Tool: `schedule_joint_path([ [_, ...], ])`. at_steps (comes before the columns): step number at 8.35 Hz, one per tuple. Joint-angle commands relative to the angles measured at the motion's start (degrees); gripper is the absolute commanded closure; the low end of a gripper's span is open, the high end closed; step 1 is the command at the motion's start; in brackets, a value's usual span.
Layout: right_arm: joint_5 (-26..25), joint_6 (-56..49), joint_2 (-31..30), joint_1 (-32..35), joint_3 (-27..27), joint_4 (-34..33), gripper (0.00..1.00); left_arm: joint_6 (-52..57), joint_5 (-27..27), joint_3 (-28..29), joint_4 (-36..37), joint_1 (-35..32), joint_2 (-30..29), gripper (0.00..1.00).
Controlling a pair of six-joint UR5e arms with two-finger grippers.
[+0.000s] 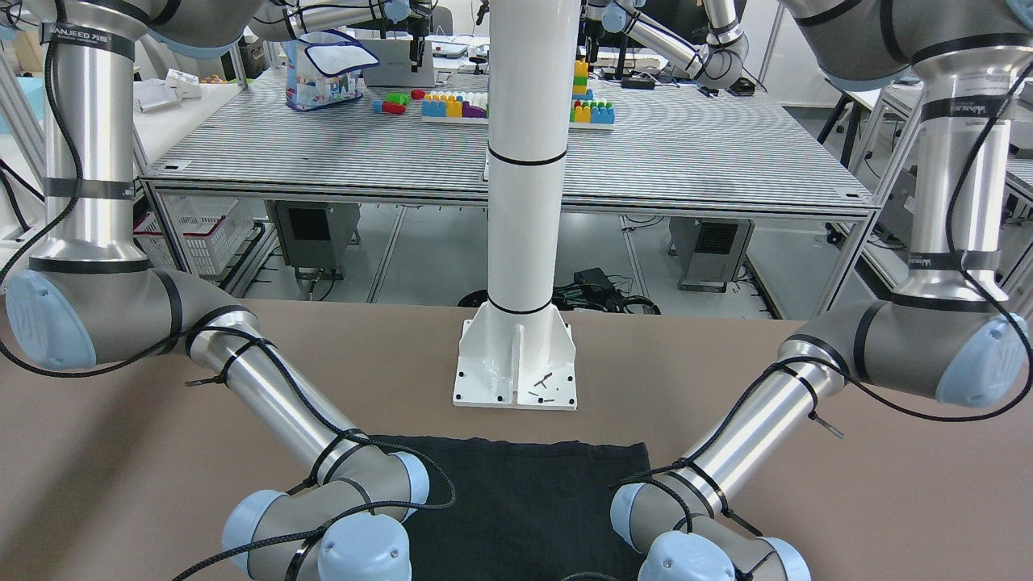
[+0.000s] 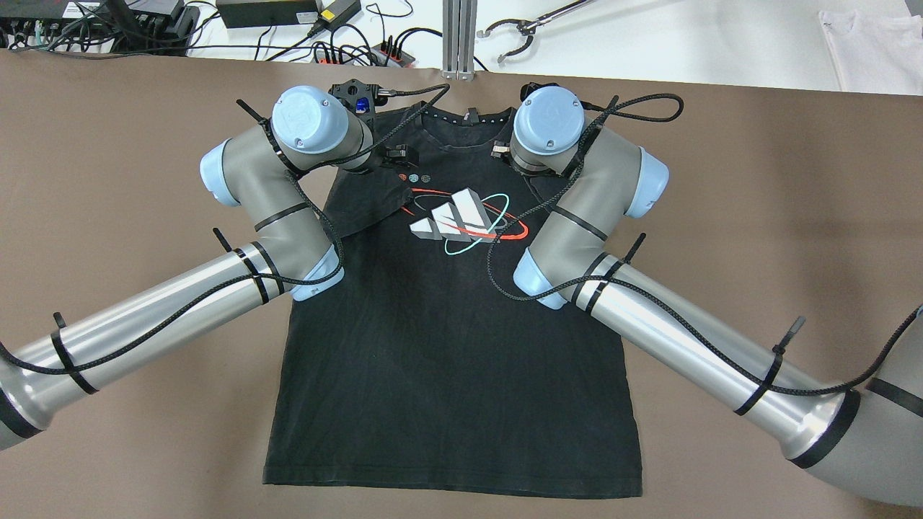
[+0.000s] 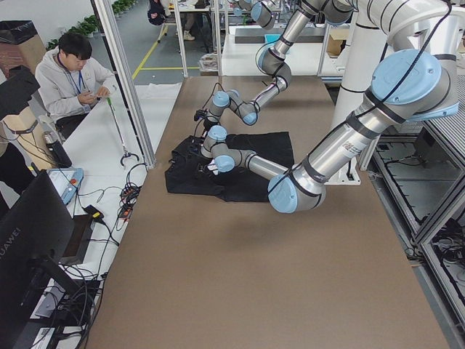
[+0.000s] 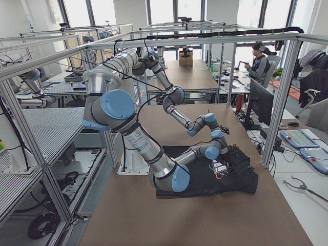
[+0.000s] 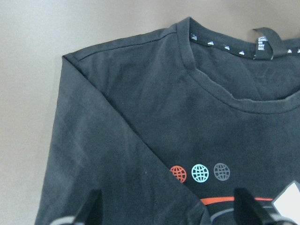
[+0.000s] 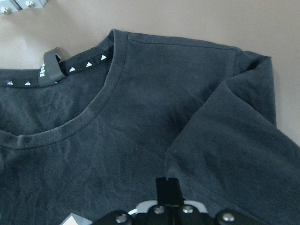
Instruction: Fold clothes
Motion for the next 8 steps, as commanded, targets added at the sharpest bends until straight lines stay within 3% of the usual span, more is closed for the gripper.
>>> schedule_joint_path([
  [1, -2.3, 4.8, 2.7, -0.3, -3.9, 0.1, 1.00, 0.0, 0.0, 0.0, 0.0, -0.1, 0.0, 0.00],
  [3, -3.3, 7.5, 2.7, -0.3, -4.3, 0.1, 0.96, 0.0, 0.0, 0.0, 0.0, -0.1, 0.0, 0.00],
  [4, -3.2, 5.7, 2.8, -0.3, -4.4, 0.1, 0.24, 0.0, -0.3, -0.1, 0.0, -0.1, 0.0, 0.00],
  [5, -3.0, 4.2, 3.1, -0.4, -4.2, 0.1, 0.06, 0.0, -1.7, -0.6, 0.0, -0.4, 0.0, 0.00],
  [7, -0.4, -0.9, 1.3, -0.3, 0.5, -0.2, 0.05, -0.2, -4.9, -4.4, 0.6, -1.6, 0.1, 0.00],
  [8, 0.5, -2.1, -3.4, -0.3, 6.6, -0.2, 0.05, -1.1, -4.8, -6.7, 0.7, -1.4, 1.6, 0.00],
])
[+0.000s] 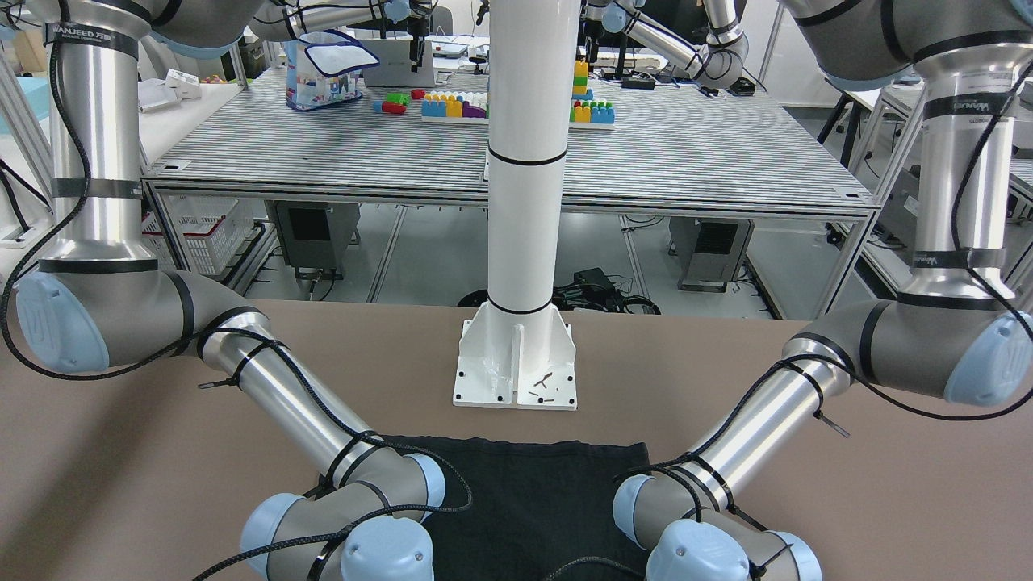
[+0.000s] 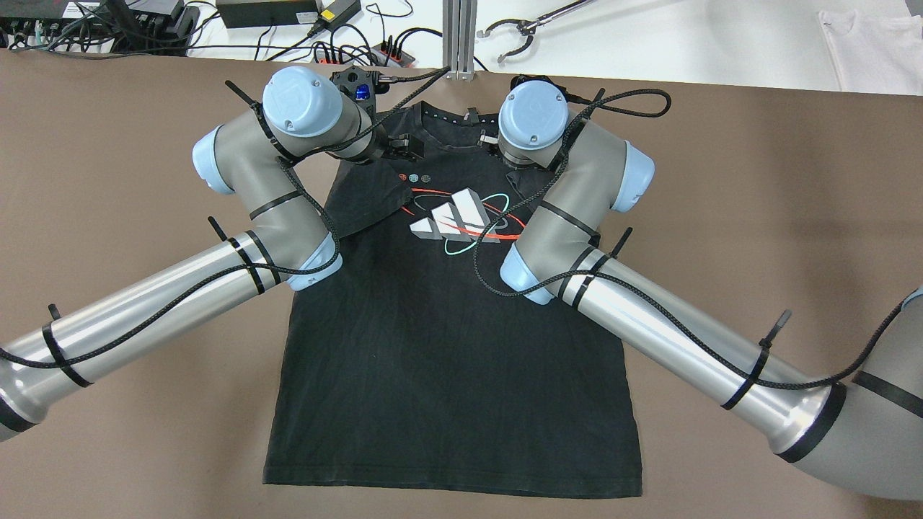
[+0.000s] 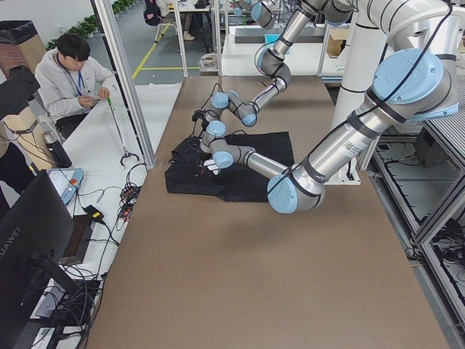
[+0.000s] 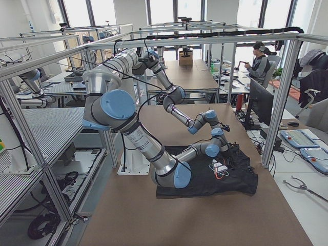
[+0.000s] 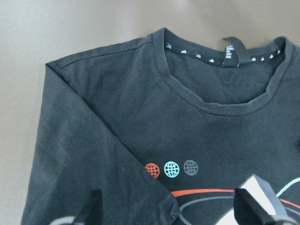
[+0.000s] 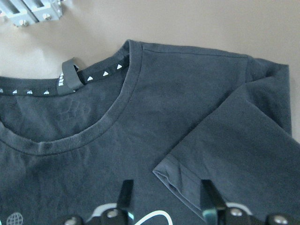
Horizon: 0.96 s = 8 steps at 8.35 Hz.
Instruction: Fold clothes
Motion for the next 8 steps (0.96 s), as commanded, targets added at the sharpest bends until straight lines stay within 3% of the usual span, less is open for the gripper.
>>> schedule_joint_path([
  [1, 3.0, -4.3, -11.0, 0.0, 14.5, -0.3, 0.05, -2.6, -0.8, -8.5, 0.4, -0.2, 5.0, 0.00],
  [4, 5.0, -3.0, -25.2, -4.5, 33.8, -4.5, 0.05, -11.8, 0.4, -26.1, 0.3, 3.2, 19.3, 0.00],
  [6, 4.4, 7.5, -35.2, -10.1, 47.2, -4.0, 0.06, -18.8, 7.4, -37.1, 0.3, 10.9, 27.9, 0.00],
  [8, -2.4, 11.0, -44.4, -17.5, 55.9, -3.9, 0.05, -23.0, 13.7, -47.1, 0.4, 19.0, 37.9, 0.00],
])
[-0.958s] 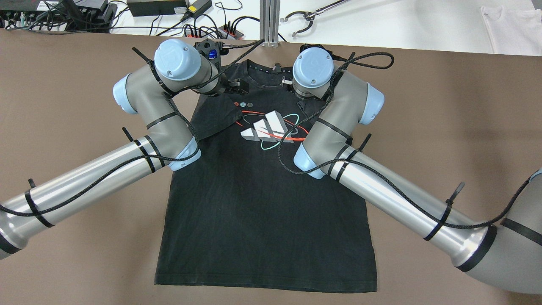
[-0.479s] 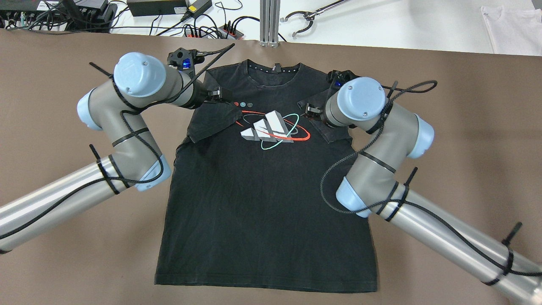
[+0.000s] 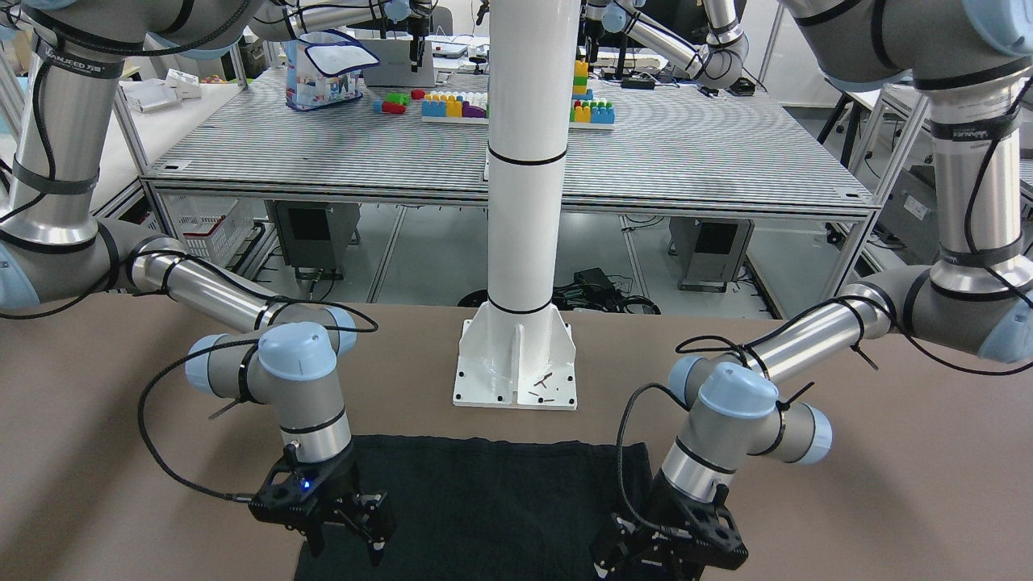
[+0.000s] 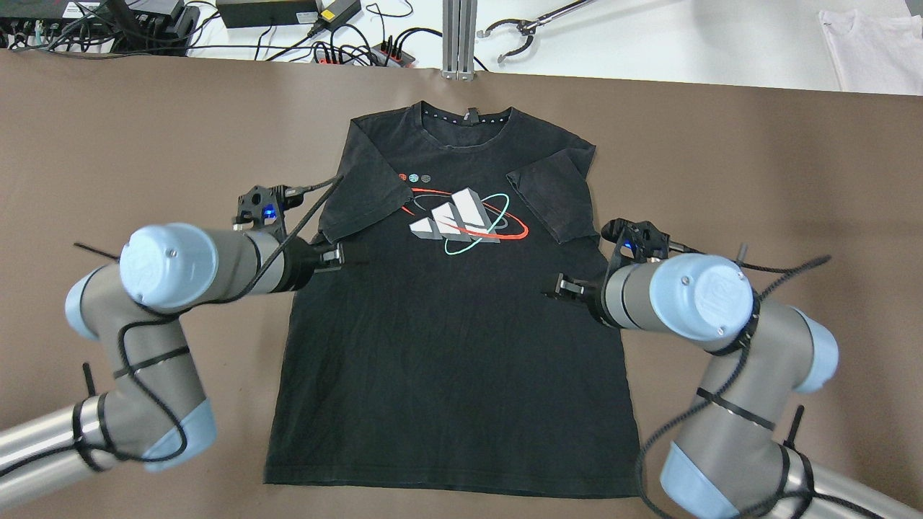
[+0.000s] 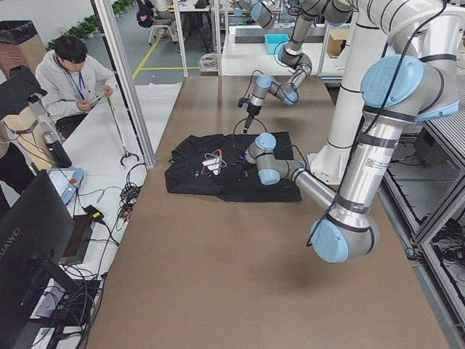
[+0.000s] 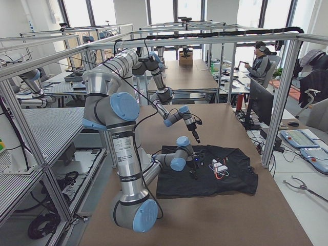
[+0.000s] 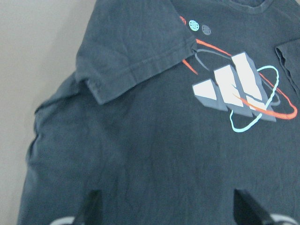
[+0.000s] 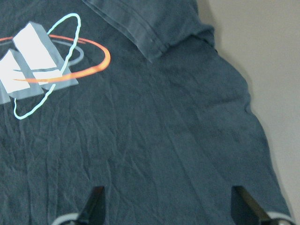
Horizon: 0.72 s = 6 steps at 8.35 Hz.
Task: Fold clothes
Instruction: 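Move both grippers down along the shirt sides to the hem nearest the robot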
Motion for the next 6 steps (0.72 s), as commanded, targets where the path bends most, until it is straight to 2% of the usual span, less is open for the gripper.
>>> schedule_joint_path([
  [1, -10.9, 4.1, -12.7, -12.3, 10.9, 0.1, 0.05, -5.3, 8.2, -13.9, 0.0, 11.5, 14.9, 0.00],
  [2, -12.3, 4.1, -16.1, -15.6, 12.6, 0.1, 0.05, -5.9, 10.9, -17.0, 0.0, 15.7, 19.4, 0.00],
  [4, -16.0, 4.2, -21.6, -21.8, 16.6, 0.1, 0.05, -6.3, 16.6, -19.3, 0.1, 23.5, 25.1, 0.00],
  [6, -16.3, 4.3, -22.0, -22.8, 16.4, -0.5, 0.05, -6.6, 19.4, -19.4, 7.5, 27.8, 24.5, 0.00],
])
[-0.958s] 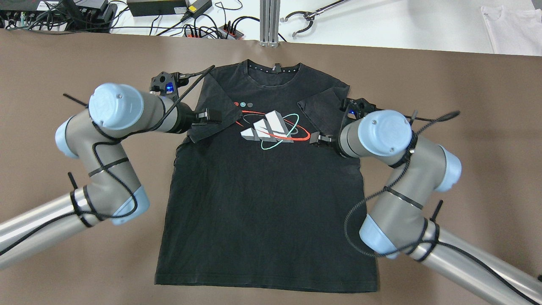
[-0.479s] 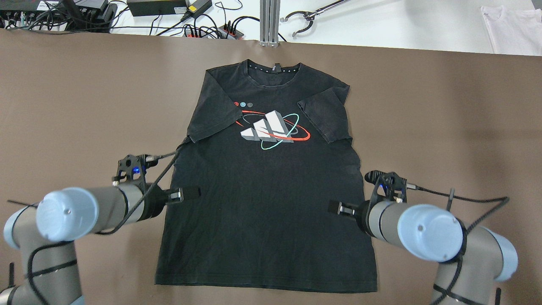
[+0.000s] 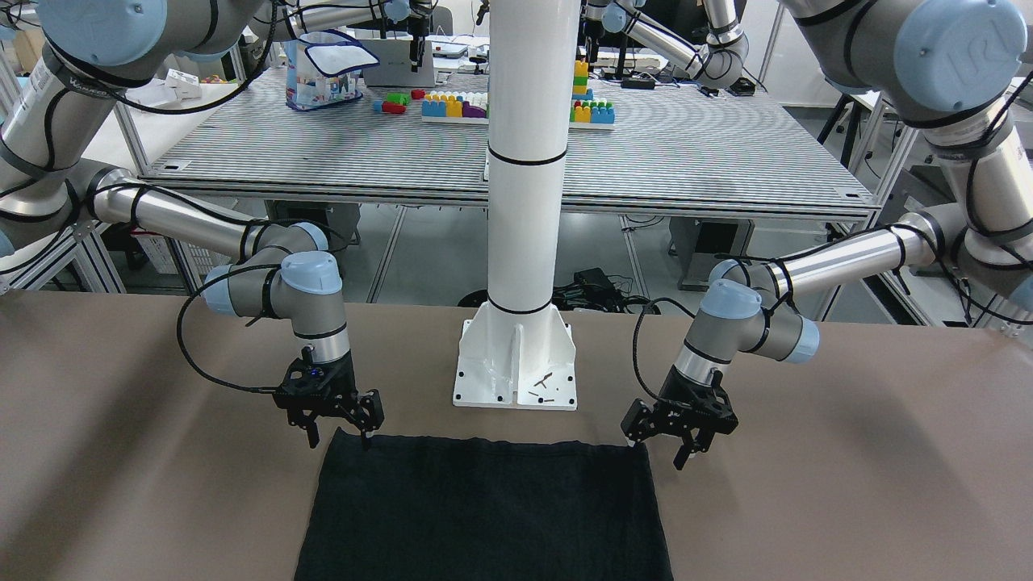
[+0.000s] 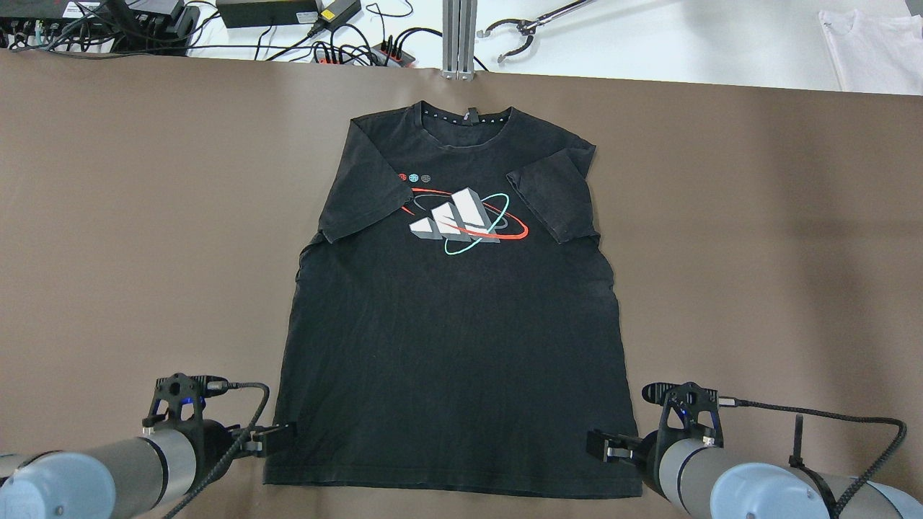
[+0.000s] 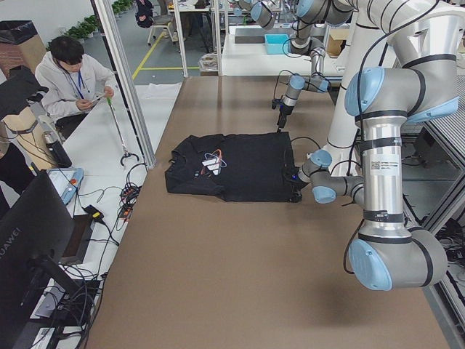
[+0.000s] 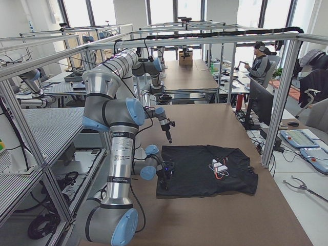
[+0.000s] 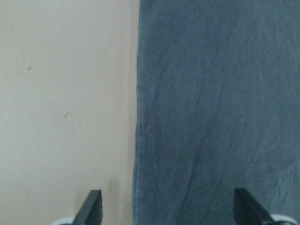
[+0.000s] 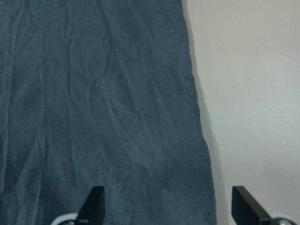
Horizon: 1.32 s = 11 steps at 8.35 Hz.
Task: Fold clothes
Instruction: 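Move both grippers down along the shirt sides to the hem nearest the robot, then grasp the hem corners nearest the robot with both grippers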
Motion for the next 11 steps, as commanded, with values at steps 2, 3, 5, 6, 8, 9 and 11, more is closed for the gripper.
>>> schedule_joint_path([
  [2, -1.0, 0.0, -1.5, -2.1, 0.6, -0.4, 0.05, -0.3, 4.8, -0.4, 10.7, 6.3, -1.3, 0.12],
  [3, -1.0, 0.0, -1.5, -2.1, 0.7, -0.4, 0.05, -0.3, 4.6, -0.4, 10.7, 6.4, -1.7, 0.33],
  [5, -0.9, 0.0, -1.5, -2.1, 0.7, -0.4, 0.05, -0.3, 4.4, 0.1, 10.8, 6.7, -2.0, 0.43],
  [6, -0.9, 0.0, -1.4, -2.1, 0.7, -0.4, 0.05, -0.3, 4.2, 0.1, 10.8, 6.8, -2.0, 0.43],
  [8, -0.9, 0.1, -1.4, -2.1, 0.7, -0.4, 0.05, -0.3, 4.2, -0.3, 10.8, 7.6, -2.0, 0.49],
  [9, -0.9, 0.0, -1.4, -2.2, 0.7, -0.4, 0.05, -0.3, 4.2, -0.3, 10.8, 7.9, -2.2, 0.58],
  [11, -0.8, 0.0, -1.3, -2.1, 0.8, -0.4, 0.05, -0.3, 4.2, -0.3, 10.8, 8.3, -2.4, 0.87],
])
